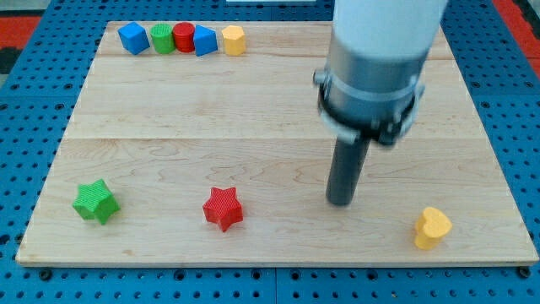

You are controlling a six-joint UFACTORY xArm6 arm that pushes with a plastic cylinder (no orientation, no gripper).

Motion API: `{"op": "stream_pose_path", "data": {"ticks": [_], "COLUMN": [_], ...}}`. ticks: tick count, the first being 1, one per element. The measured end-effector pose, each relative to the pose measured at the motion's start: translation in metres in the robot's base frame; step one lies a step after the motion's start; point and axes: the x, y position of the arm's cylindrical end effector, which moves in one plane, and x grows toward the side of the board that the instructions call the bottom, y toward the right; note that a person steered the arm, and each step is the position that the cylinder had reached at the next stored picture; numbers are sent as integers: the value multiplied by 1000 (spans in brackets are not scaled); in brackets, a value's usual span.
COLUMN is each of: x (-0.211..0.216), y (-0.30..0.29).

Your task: Move the red star vertically above the green star

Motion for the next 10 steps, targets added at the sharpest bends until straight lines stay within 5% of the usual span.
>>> {"op": "stream_pose_path", "data": {"ticks": [1,2,4,5,6,8,10], "x": [28,9,-95,-60,-64,-171,-185], "y": [-61,-123,-120,-90,-141,-175,-233]}}
